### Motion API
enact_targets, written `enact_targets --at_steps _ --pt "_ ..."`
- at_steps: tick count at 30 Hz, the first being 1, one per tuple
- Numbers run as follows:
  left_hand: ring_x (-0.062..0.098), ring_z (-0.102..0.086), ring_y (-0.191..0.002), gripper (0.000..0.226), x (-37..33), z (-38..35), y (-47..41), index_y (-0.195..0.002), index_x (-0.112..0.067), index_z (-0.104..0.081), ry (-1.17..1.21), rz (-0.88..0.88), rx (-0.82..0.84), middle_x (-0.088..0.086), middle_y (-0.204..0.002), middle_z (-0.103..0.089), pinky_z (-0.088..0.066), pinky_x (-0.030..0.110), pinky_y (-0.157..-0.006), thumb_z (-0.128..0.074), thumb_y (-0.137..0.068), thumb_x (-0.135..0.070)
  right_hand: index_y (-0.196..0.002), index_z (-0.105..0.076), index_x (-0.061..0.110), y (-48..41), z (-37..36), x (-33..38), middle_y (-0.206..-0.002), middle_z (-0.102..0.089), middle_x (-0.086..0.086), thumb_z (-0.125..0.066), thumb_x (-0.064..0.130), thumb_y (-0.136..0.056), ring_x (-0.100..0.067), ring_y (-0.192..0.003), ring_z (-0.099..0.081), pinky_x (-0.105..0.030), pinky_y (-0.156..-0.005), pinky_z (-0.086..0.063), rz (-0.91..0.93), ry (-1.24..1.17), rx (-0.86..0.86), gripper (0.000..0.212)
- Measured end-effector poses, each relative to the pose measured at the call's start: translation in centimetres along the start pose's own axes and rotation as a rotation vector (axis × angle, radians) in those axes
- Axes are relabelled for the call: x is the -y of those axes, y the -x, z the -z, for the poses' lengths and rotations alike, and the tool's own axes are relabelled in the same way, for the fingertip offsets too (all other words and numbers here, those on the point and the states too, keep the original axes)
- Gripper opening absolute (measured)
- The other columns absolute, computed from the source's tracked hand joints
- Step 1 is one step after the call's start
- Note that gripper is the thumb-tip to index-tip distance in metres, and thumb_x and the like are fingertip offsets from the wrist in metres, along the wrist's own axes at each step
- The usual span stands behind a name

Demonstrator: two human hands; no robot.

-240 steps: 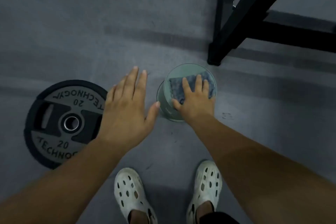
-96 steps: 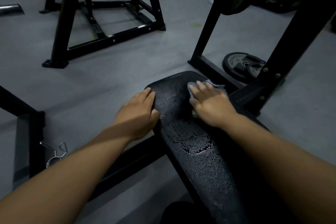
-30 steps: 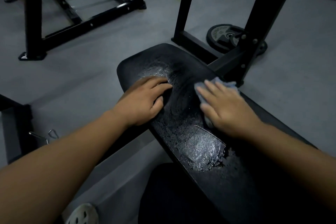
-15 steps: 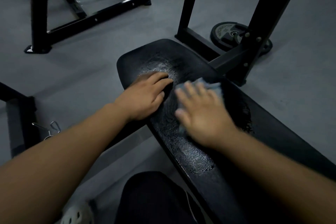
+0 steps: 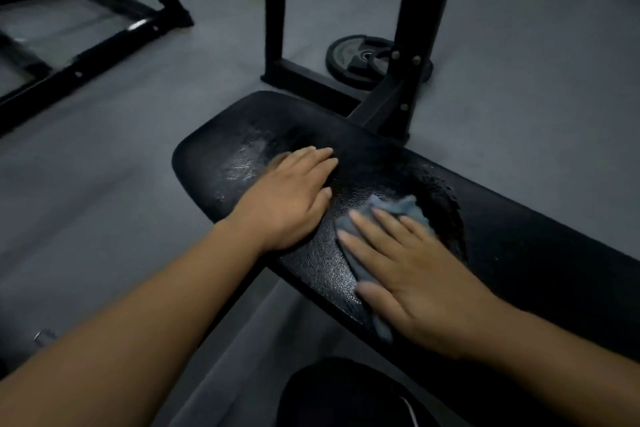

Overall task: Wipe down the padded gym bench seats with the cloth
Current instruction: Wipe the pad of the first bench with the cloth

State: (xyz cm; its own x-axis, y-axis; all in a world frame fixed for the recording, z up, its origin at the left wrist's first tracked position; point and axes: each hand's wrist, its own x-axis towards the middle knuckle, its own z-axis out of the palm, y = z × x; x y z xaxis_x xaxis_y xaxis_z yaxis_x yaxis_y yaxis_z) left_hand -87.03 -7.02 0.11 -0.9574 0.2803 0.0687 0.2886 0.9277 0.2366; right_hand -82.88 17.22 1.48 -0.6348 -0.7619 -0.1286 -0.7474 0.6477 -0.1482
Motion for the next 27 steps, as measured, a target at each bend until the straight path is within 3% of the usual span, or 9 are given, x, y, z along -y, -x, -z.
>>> enact_targets --at_steps 2,4,6,7,11,14,17,23,27 --pt "0.017 -0.014 -0.151 0.065 0.2 0.0 0.2 -0.155 -0.019 -0.031 -0.010 -0.009 0.006 -0.002 -0.164 -0.023 -0.012 0.041 -0.124 -0.019 -0.097 -0.046 -0.157 0.000 0.042 1.0 0.1 -2.9 -0.167 0.007 0.009 -0.004 0.064 -0.096 -0.014 -0.153 0.013 -0.041 -0.124 0.002 -0.115 -0.010 -0.011 0.065" --pt "0.016 -0.012 -0.151 0.064 0.2 -0.1 0.0 -0.155 -0.021 -0.031 -0.002 -0.016 0.004 -0.003 -0.164 -0.022 -0.011 0.041 -0.124 -0.019 -0.097 -0.046 -0.157 -0.004 0.036 -1.5 0.8 -5.6 -0.168 -0.007 0.001 -0.002 0.065 -0.092 -0.022 -0.155 0.000 -0.045 -0.124 -0.007 -0.384 0.017 -0.097 0.071" --pt "0.014 -0.012 -0.151 0.064 0.4 -0.1 -0.1 -0.154 -0.022 -0.031 0.006 -0.019 0.000 -0.005 -0.164 -0.022 -0.011 0.040 -0.124 -0.019 -0.096 -0.047 -0.159 -0.009 0.034 -4.9 0.9 -4.5 -0.168 -0.007 -0.001 -0.004 0.062 -0.091 -0.024 -0.154 -0.003 -0.044 -0.122 -0.006 -0.596 0.005 -0.144 0.074" --pt "0.014 -0.012 -0.151 0.064 0.4 -0.2 -0.1 -0.154 -0.023 -0.031 0.001 -0.022 -0.006 -0.006 -0.163 -0.022 -0.011 0.038 -0.124 -0.019 -0.096 -0.047 -0.159 -0.011 0.033 -5.8 0.5 -2.9 -0.168 -0.006 -0.001 -0.007 0.059 -0.092 -0.024 -0.154 -0.002 -0.045 -0.122 -0.004 -0.606 -0.012 -0.163 0.072" --pt "0.013 -0.013 -0.151 0.068 0.4 -0.3 0.2 -0.155 -0.021 -0.031 -0.005 -0.042 -0.011 -0.005 -0.164 -0.022 -0.009 0.037 -0.123 -0.014 -0.095 -0.048 -0.158 -0.016 0.037 -1.2 -0.7 3.8 -0.168 -0.007 0.004 -0.016 0.057 -0.096 -0.020 -0.154 -0.001 -0.043 -0.124 -0.004 -0.339 -0.086 -0.138 0.065" --pt "0.015 -0.013 -0.152 0.066 0.2 -0.5 0.2 -0.155 -0.020 -0.031 -0.034 -0.033 -0.007 -0.003 -0.164 -0.022 -0.008 0.040 -0.122 -0.016 -0.096 -0.046 -0.158 -0.007 0.039 -0.5 -0.1 -0.7 -0.168 -0.002 0.005 -0.005 0.061 -0.092 -0.019 -0.154 0.003 -0.045 -0.124 -0.007 -0.532 -0.056 -0.103 0.070" --pt "0.018 -0.017 -0.151 0.067 0.0 -0.6 0.1 -0.153 -0.018 -0.035 -0.057 -0.034 -0.016 -0.001 -0.163 -0.026 -0.013 0.043 -0.122 -0.017 -0.095 -0.045 -0.159 -0.011 0.032 -5.7 0.5 -2.9 -0.168 -0.005 -0.001 -0.012 0.058 -0.095 -0.025 -0.154 -0.003 -0.046 -0.123 -0.007 -0.746 -0.020 -0.141 0.069" --pt "0.015 -0.016 -0.150 0.069 -0.3 -0.5 0.1 -0.154 -0.021 -0.033 -0.052 -0.014 -0.023 -0.004 -0.163 -0.025 -0.012 0.038 -0.122 -0.015 -0.092 -0.046 -0.158 -0.017 0.035 -3.3 -0.3 3.0 -0.168 -0.007 0.005 -0.004 0.061 -0.092 -0.019 -0.154 -0.002 -0.040 -0.123 -0.002 -0.389 -0.095 -0.159 0.072" --pt "0.016 -0.013 -0.152 0.061 -0.6 -0.3 0.1 -0.155 -0.021 -0.030 -0.048 -0.002 -0.002 -0.003 -0.164 -0.021 -0.009 0.038 -0.123 -0.021 -0.099 -0.042 -0.160 -0.009 0.029 -5.3 0.7 -2.4 -0.168 -0.007 0.002 -0.022 0.046 -0.104 -0.022 -0.154 -0.005 -0.041 -0.121 -0.007 -0.655 -0.047 -0.156 0.059"
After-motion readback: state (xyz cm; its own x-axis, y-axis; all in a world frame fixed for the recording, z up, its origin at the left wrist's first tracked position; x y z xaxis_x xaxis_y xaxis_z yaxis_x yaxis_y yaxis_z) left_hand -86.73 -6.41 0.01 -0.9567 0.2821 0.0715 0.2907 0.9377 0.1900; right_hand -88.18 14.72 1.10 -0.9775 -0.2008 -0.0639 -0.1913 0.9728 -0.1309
